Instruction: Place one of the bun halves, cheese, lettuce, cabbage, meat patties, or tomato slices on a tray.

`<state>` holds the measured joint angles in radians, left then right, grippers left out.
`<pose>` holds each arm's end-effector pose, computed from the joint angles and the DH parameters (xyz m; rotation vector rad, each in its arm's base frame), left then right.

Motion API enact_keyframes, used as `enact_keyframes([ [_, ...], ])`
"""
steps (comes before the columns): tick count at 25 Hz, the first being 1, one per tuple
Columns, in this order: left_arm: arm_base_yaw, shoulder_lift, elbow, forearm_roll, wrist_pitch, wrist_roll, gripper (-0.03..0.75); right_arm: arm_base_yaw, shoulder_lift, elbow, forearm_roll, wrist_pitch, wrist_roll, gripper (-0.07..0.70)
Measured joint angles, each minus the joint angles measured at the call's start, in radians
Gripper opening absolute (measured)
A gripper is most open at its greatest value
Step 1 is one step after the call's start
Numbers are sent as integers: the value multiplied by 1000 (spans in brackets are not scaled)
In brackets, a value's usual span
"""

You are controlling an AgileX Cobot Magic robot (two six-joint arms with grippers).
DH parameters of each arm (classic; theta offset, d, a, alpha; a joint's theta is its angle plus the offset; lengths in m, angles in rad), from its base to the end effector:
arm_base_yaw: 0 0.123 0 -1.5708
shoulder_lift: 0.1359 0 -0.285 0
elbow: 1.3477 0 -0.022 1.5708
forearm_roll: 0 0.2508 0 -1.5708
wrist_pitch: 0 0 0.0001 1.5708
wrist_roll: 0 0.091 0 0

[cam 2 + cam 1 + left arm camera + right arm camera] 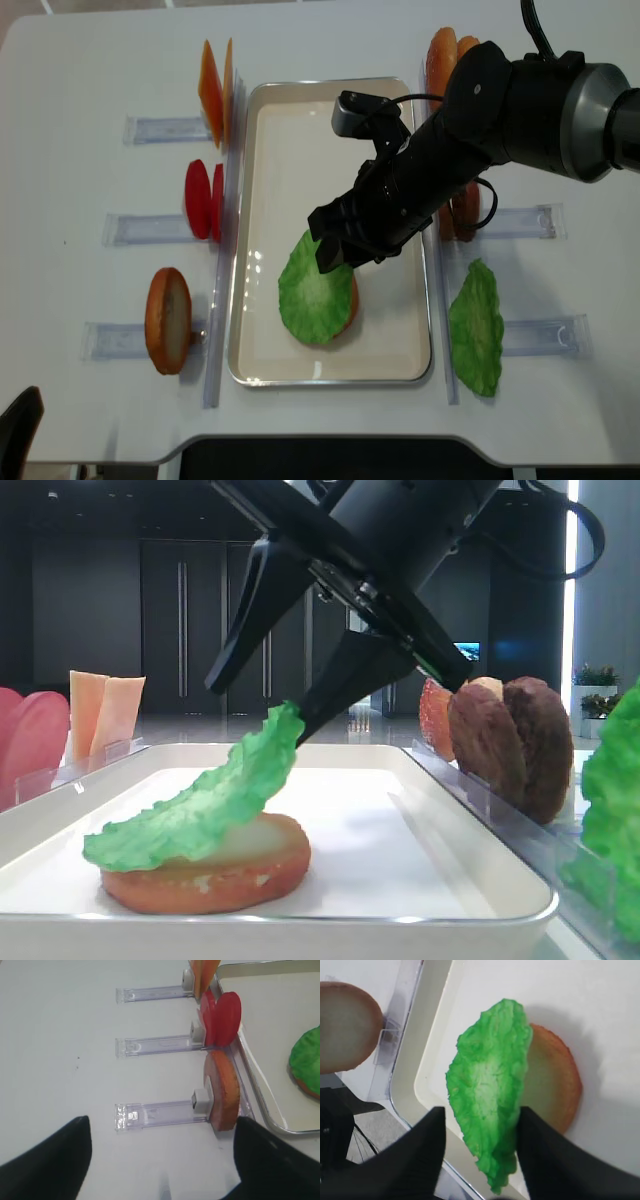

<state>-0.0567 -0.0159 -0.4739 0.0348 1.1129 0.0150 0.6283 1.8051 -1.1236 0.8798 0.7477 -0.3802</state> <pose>-0.0064 0.0032 0.2659 0.0730 2.1050 0.0171 0.2602 0.2481 0.1965 -0.5792 2.7834 1.0083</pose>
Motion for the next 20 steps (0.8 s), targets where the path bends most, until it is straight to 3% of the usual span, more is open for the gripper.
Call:
enact_keyframes([
  [6, 0, 0, 0, 0, 0, 0, 692, 0, 0, 0, -111, 8, 111, 454],
  [20, 0, 0, 0, 0, 0, 0, 692, 0, -133, -1, -407, 18, 406, 467],
])
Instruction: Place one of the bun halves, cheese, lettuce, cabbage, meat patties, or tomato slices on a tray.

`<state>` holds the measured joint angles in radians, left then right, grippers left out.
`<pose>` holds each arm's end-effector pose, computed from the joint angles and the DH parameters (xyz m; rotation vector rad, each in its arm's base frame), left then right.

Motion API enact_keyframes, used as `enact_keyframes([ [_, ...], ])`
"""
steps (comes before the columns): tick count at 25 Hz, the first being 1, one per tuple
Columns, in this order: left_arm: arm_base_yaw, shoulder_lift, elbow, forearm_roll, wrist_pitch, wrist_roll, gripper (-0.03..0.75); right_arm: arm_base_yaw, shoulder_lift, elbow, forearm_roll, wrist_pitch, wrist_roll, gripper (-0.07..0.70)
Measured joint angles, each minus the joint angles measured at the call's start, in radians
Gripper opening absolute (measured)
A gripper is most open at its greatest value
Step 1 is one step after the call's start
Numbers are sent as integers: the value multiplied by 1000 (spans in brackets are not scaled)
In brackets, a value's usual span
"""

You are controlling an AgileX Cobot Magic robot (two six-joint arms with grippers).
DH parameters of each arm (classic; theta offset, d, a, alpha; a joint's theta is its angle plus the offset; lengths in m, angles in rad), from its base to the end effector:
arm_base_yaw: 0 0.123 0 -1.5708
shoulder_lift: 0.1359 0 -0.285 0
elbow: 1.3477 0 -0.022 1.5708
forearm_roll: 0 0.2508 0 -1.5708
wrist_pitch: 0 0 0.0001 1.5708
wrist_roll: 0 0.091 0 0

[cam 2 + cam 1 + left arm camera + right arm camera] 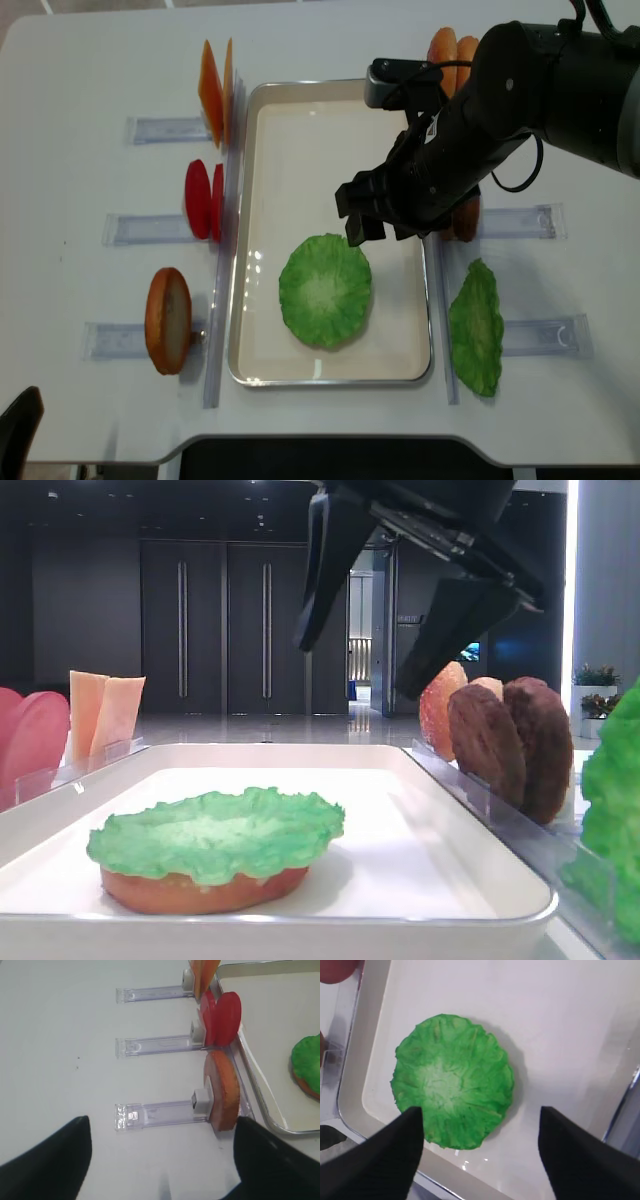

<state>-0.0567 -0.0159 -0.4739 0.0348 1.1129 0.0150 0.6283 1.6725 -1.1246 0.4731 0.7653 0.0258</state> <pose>-0.0064 0.0032 0.2659 0.0730 2.1050 0.0171 0.2543 0.2203 0.2287 -0.4494 2.8298 0.6884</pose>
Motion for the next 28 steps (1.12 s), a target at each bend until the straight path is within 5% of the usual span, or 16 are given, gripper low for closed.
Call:
enact_keyframes([
  [9, 0, 0, 0, 0, 0, 0, 692, 0, -73, -47, -194, 92, 207, 467],
  [17, 0, 0, 0, 0, 0, 0, 692, 0, -137, -125, -396, 271, 359, 467],
  [23, 0, 0, 0, 0, 0, 0, 692, 0, -186, -152, -584, 424, 414, 467],
  [28, 0, 0, 0, 0, 0, 0, 692, 0, -197, -153, -721, 451, 426, 467],
])
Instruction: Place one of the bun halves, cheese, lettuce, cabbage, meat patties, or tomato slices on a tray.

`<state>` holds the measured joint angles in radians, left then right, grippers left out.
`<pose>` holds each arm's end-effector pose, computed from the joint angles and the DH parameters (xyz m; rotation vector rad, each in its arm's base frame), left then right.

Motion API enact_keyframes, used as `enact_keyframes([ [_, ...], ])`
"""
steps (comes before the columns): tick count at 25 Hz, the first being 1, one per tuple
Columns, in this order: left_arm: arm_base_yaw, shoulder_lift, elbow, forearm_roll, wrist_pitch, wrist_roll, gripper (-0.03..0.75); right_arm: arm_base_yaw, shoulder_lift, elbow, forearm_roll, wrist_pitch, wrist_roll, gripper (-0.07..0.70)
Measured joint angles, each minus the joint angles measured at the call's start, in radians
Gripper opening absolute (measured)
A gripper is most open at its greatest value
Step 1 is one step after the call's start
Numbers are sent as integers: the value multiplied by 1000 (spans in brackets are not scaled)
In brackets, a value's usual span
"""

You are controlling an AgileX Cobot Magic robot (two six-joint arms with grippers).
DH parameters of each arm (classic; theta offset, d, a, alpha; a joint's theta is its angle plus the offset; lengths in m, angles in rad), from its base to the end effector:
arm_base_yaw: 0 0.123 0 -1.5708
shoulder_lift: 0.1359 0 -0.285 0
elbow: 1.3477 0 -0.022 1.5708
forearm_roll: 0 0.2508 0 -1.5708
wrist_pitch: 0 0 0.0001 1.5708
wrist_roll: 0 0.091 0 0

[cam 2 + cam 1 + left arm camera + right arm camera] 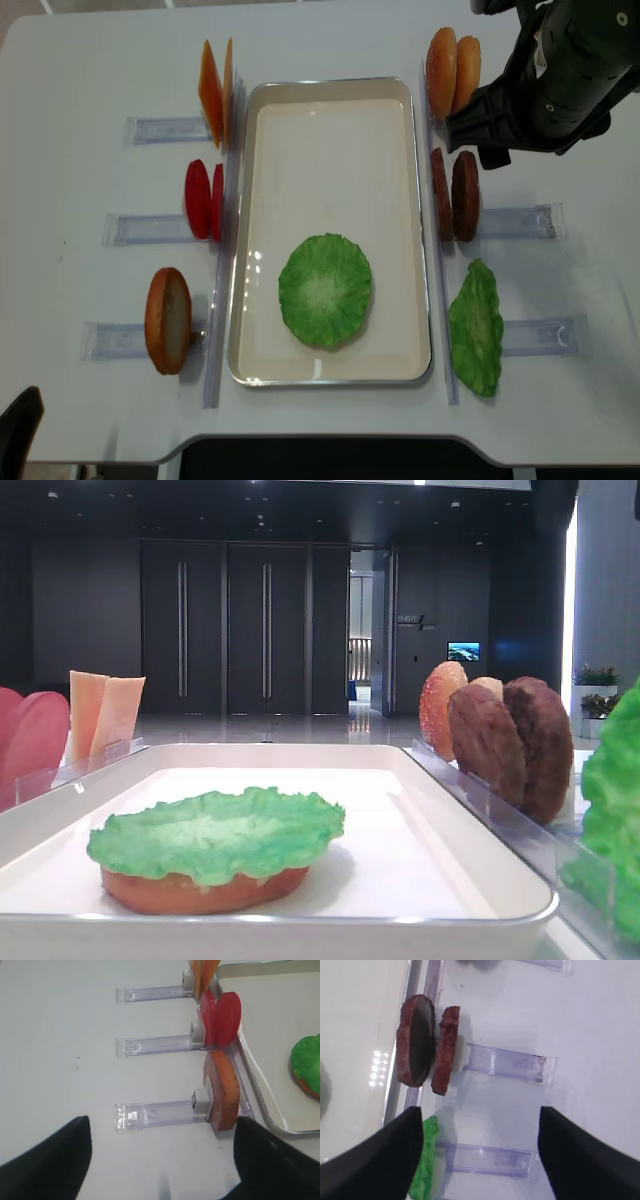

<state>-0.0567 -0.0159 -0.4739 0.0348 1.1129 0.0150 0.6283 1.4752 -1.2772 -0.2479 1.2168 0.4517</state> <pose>-0.0064 0.0032 0.2659 0.0730 2.1050 0.0171 0.2431 0.1507 0.3161 -0.3283 2.7882 -0.1177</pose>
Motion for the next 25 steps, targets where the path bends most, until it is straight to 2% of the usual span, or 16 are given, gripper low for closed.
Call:
enact_keyframes([
  [5, 0, 0, 0, 0, 0, 0, 692, -7, -2, -1, -11, 1, -3, 467],
  [8, 0, 0, 0, 0, 0, 0, 692, -63, -2, -3, 24, 1, -44, 467],
  [18, 0, 0, 0, 0, 0, 0, 692, -463, -4, -4, 237, 2, -327, 467],
  [21, 0, 0, 0, 0, 0, 0, 692, -560, -5, 18, 257, 2, -379, 467],
  [25, 0, 0, 0, 0, 0, 0, 692, -639, -10, 44, 266, 4, -397, 467],
])
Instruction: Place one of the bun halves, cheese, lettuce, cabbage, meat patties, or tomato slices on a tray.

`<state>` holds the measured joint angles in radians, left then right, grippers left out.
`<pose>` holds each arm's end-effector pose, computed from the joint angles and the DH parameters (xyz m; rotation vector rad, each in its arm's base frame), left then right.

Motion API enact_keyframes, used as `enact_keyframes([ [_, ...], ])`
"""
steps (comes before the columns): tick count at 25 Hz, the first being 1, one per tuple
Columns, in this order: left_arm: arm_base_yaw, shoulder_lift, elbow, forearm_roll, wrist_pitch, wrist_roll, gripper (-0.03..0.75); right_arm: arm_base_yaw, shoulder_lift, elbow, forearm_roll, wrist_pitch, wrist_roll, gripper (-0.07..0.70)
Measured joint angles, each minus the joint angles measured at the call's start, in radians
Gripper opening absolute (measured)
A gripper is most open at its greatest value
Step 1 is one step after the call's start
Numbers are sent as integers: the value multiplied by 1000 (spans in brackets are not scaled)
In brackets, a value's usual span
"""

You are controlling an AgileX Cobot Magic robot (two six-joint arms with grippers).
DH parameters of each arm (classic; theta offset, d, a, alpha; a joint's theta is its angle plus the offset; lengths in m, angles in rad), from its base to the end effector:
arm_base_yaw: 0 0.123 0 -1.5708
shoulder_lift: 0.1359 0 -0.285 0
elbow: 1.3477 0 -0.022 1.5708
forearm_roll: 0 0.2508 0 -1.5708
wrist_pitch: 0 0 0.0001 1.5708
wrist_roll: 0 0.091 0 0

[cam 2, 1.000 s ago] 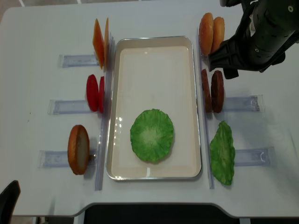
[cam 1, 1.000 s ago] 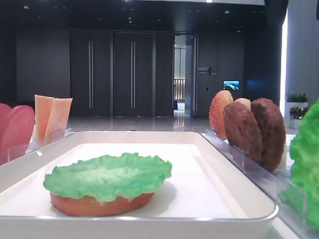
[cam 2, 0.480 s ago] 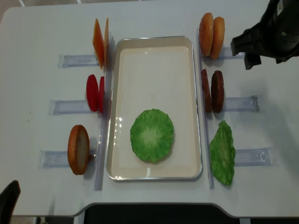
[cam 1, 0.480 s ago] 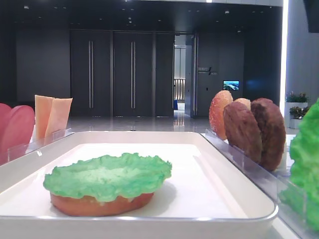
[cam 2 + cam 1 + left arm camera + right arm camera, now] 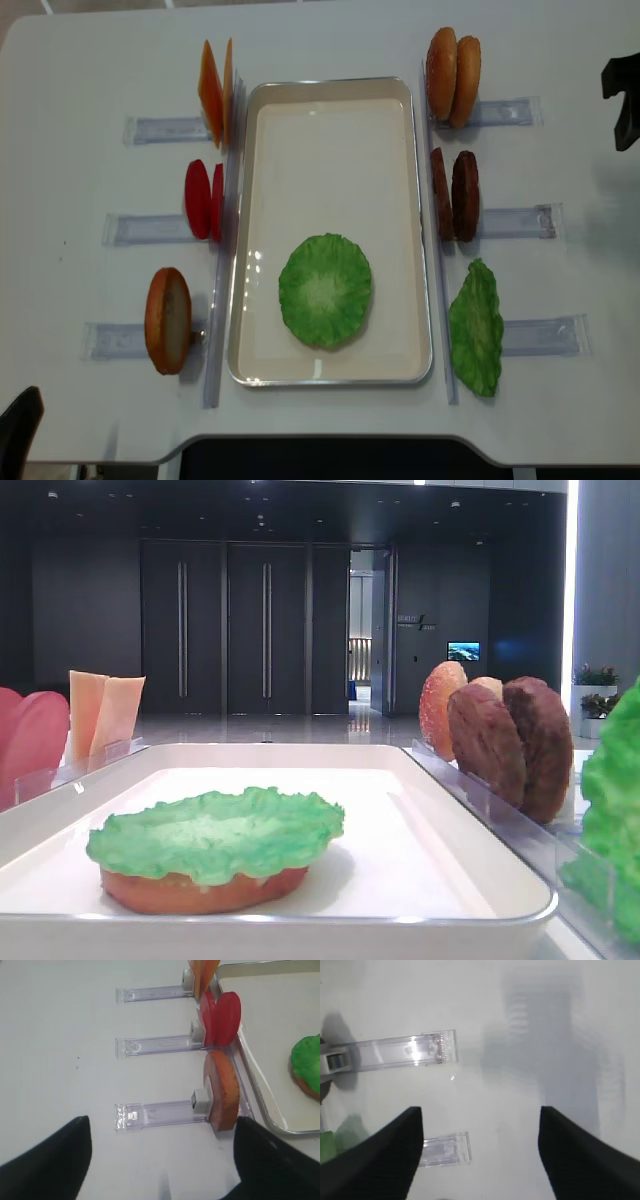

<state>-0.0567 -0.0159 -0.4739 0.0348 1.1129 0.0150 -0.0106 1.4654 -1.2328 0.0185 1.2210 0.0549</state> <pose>-0.0064 0.0032 0.2659 0.0730 2.1050 0.0171 0.2784 -0.0014 0.3042 0.1029 2.9357 0.0331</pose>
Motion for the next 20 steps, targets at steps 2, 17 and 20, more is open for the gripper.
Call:
enact_keyframes([
  [2, 0, 0, 0, 0, 0, 0, 692, -9, -16, 7, 0, 0, 0, 467],
  [17, 0, 0, 0, 0, 0, 0, 692, -9, -532, 318, 5, 2, 2, 467],
  [20, 0, 0, 0, 0, 0, 0, 692, -9, -713, 388, 24, 3, 4, 467],
])
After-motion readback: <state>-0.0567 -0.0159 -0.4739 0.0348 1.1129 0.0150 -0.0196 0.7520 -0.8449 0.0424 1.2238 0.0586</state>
